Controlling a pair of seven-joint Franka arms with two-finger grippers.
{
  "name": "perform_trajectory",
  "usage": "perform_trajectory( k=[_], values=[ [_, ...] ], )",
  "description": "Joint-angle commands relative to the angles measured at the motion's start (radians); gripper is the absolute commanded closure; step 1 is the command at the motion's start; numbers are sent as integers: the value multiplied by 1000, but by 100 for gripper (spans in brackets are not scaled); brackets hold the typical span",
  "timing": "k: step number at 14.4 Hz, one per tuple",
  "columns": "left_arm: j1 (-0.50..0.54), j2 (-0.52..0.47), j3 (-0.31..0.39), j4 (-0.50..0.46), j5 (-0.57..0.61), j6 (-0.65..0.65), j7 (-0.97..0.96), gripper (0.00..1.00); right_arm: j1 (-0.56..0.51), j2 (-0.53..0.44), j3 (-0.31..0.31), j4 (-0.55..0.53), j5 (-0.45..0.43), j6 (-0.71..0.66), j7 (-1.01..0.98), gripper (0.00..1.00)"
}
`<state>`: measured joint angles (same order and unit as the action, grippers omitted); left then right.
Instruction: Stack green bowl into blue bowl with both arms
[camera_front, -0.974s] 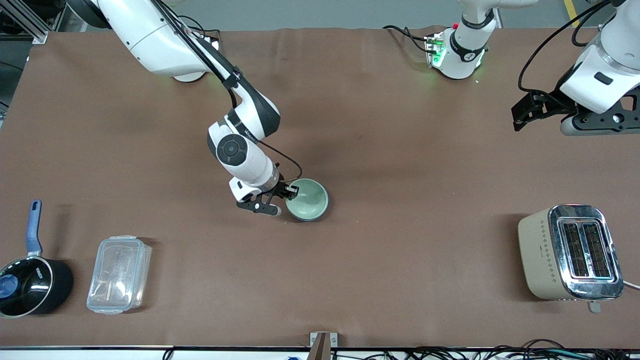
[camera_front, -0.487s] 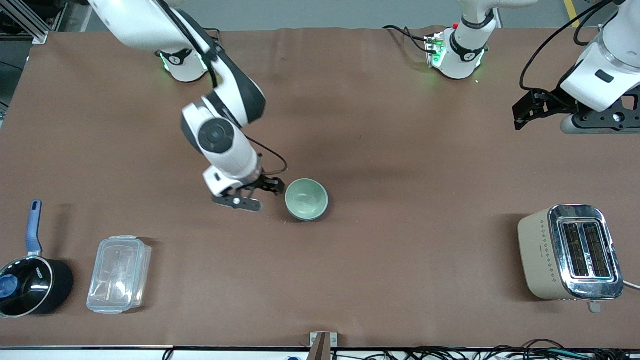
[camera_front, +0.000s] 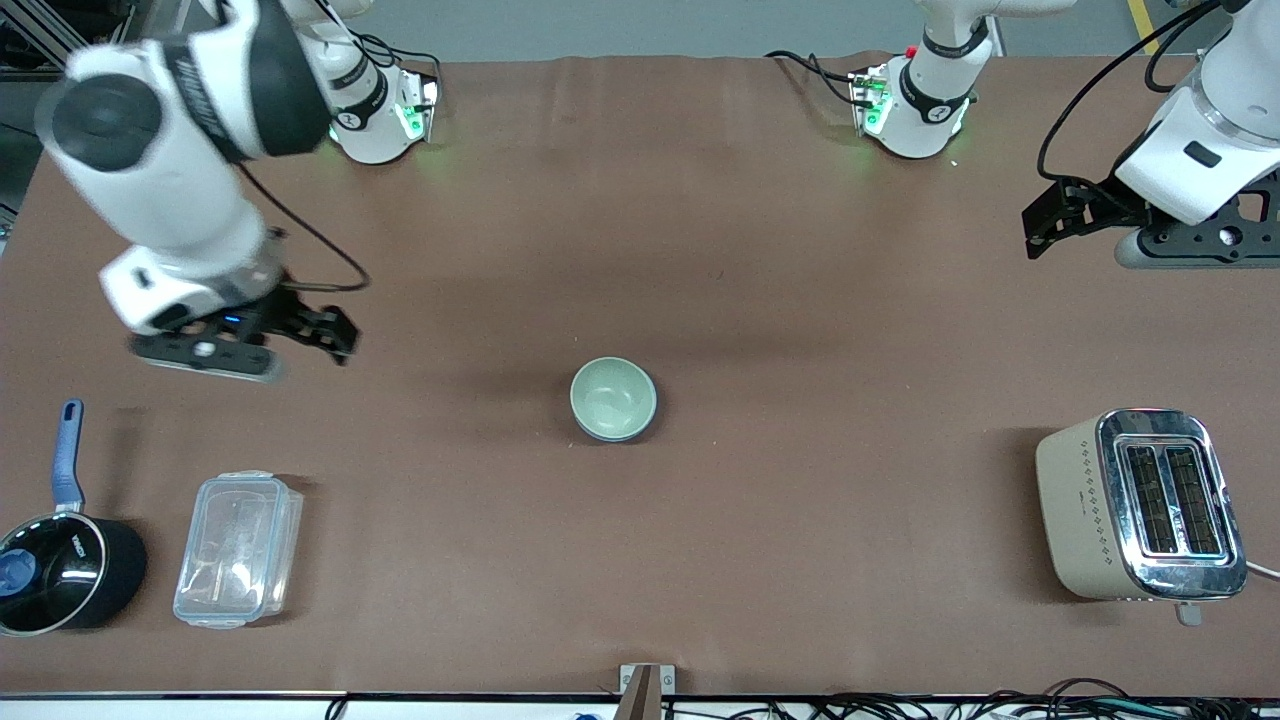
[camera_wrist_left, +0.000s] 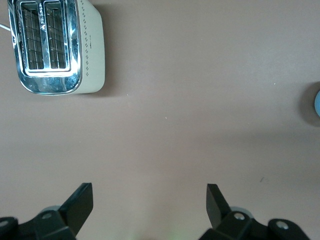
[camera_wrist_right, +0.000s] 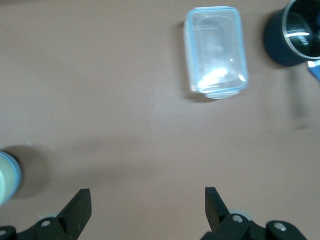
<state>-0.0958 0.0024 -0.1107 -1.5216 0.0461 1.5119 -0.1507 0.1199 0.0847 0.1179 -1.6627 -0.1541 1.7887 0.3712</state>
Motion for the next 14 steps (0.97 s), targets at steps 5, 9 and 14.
perform_trajectory(
  k=[5, 9, 14],
  values=[
    [1, -1, 5, 9, -15, -19, 19, 0, 4, -164, -176, -14, 100, -175, -285, 0],
    [-2, -1, 5, 6, -19, -30, 20, 0, 3, -157, -172, 38, 132, -189, -278, 0],
    [7, -16, 5, 0, -20, -76, 25, 0, 6, -154, -172, 56, 133, -187, -284, 0]
  ],
)
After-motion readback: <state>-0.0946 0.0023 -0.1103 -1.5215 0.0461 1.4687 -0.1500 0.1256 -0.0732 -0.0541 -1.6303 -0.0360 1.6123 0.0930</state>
